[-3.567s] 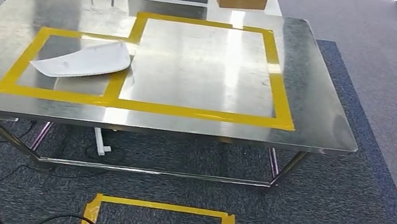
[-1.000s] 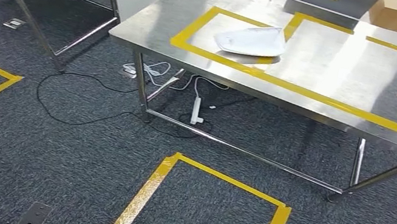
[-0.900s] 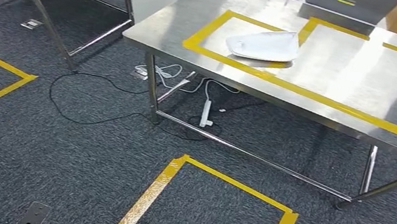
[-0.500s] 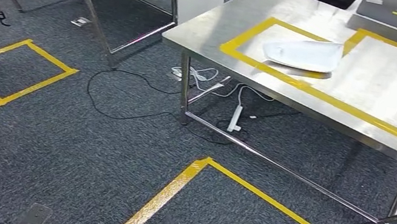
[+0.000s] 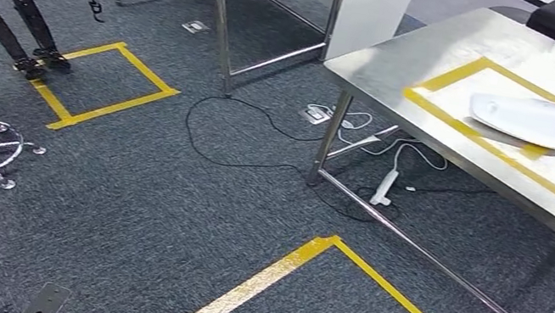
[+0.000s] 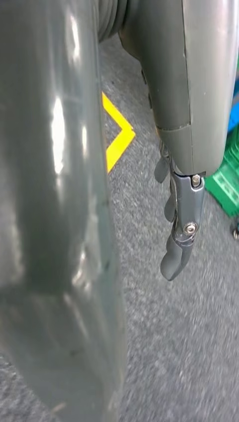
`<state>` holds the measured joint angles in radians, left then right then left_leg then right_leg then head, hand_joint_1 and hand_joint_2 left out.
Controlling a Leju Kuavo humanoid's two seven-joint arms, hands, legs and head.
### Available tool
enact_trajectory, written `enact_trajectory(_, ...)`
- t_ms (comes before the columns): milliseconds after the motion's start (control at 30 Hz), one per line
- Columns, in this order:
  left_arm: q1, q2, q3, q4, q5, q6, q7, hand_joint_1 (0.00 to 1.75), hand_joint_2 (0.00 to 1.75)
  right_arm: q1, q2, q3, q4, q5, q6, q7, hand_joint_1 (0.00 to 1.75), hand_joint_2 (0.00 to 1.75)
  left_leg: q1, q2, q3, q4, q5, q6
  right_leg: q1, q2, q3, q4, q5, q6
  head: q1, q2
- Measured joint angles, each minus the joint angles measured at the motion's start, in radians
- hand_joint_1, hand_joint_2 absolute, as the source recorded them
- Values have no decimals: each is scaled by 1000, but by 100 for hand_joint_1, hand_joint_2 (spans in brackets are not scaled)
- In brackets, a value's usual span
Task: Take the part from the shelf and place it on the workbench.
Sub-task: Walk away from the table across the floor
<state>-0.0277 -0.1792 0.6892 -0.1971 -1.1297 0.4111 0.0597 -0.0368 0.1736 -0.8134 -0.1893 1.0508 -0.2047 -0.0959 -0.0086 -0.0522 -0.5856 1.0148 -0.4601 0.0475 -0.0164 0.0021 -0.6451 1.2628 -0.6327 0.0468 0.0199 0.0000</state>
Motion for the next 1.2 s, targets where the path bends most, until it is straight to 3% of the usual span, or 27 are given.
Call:
enact_trajectory(33,-1,3,6,0,27,3,-17,0,0,1,-1,1,0,0,7,0,0,0,-1,-15,1,1,0,0,1,9,21,-57,41,-5,0,0)
enact_trajectory(100,-7,7,34,0,107,10,-59,0,0,2,-2,2,0,-3,16,-12,0,0,-2,-42,-1,6,0,-3,-1,55,75,-189,103,-14,-1,0)
enact_trajectory(167,-12,8,73,0,161,15,-85,0,0,1,-3,2,0,-4,23,-32,0,0,0,-64,-11,9,3,-11,-2,85,105,-250,114,-18,-1,0)
enact_trajectory(233,-9,10,98,0,168,19,-91,0,0,-1,-2,2,1,-5,27,-46,0,0,4,-83,-19,9,8,-24,-1,66,113,-260,116,-24,-1,0)
enact_trajectory(300,-6,13,112,0,168,23,-93,0,0,-1,0,1,1,-7,27,-53,0,0,2,-51,-32,33,-9,-36,-4,38,120,-271,121,-34,-4,0)
enact_trajectory(367,-11,14,120,0,167,24,-93,0,0,-1,-1,0,1,-7,28,-58,0,0,3,12,-76,134,-66,-47,-3,5,127,-276,121,-41,-9,0)
enact_trajectory(433,-13,13,126,0,167,24,-94,0,0,0,-1,-1,1,-7,28,-67,0,0,12,36,-133,259,-116,-56,-1,-27,130,-275,117,-43,-12,0)
enact_trajectory(467,-13,13,128,0,167,23,-94,0,0,-1,-1,0,1,-7,28,-71,0,0,16,40,-143,283,-117,-60,-1,-43,132,-275,115,-42,-12,0)
enact_trajectory(500,-12,13,130,0,167,22,-94,0,0,-2,-1,0,1,-6,27,-73,0,0,19,43,-136,271,-100,-63,-1,-57,134,-275,113,-40,-12,0)
enact_trajectory(533,-12,13,131,0,166,20,-93,0,0,-4,-1,0,1,-4,27,-74,0,0,22,50,-110,221,-68,-64,-1,-71,138,-275,109,-37,-12,0)
enact_trajectory(600,-13,10,132,0,167,16,-86,0,0,-9,-1,1,1,-2,27,-75,0,0,19,91,-40,88,-14,-63,1,-94,145,-273,101,-27,-13,0)
enact_trajectory(667,-17,4,137,1,171,10,-79,0,0,-14,-2,3,1,0,26,-75,0,0,11,122,-7,20,-5,-51,7,-115,146,-273,92,-15,-12,0)
enact_trajectory(733,-15,0,143,1,175,6,-77,0,0,-20,-2,4,1,1,26,-75,0,0,4,108,-9,15,-9,-35,6,-135,154,-275,88,-3,-10,0)
enact_trajectory(767,-12,-2,146,1,176,5,-76,0,0,-23,-2,5,1,1,26,-74,0,0,4,97,-9,12,-8,-28,3,-127,156,-273,82,2,-8,0)
enact_trajectory(833,-12,-5,149,2,176,5,-78,0,0,-25,-4,6,2,3,27,-72,0,0,7,76,-8,5,-2,-13,-2,-73,133,-219,44,8,-4,0)
enact_trajectory(867,-14,-6,150,2,177,6,-82,0,0,-24,-5,8,2,6,29,-69,0,0,8,64,-8,4,-1,-7,-4,-39,105,-162,14,8,-1,0)
enact_trajectory(933,-18,-7,154,2,178,7,-96,0,0,-18,-8,12,3,14,31,-63,0,0,6,36,-7,4,-2,-1,-3,-8,30,-20,-37,6,3,0)
enact_trajectory(967,-18,-8,155,2,178,7,-103,0,0,-16,-9,14,3,17,31,-61,0,0,4,21,-6,4,-2,0,-3,-4,3,18,-38,4,3,0)
enact_trajectory(1000,-18,-8,155,2,176,7,-108,0,0,-15,-11,15,4,19,31,-60,0,0,3,5,-5,5,-3,0,-2,-2,-8,21,-20,1,3,0)
enact_trajectory(1067,-18,-9,155,2,169,8,-109,0,0,-15,-14,15,4,18,29,-64,0,0,2,-25,0,5,-4,-1,-2,16,23,-82,62,-5,3,0)
enact_trajectory(1100,-18,-10,155,2,163,8,-105,0,0,-15,-15,15,4,18,29,-67,0,0,0,-39,1,7,-5,-3,-3,41,47,-148,97,-9,3,0)
enact_trajectory(1133,-19,-11,155,2,158,8,-99,0,0,-15,-17,16,4,18,28,-71,0,0,1,-52,-1,9,-6,-6,-5,64,70,-203,117,-11,3,0)
enact_trajectory(1200,-19,-13,155,2,151,8,-88,0,0,-16,-18,18,4,18,27,-74,0,0,4,-75,-9,11,-3,-17,-5,86,93,-247,120,-14,2,0)
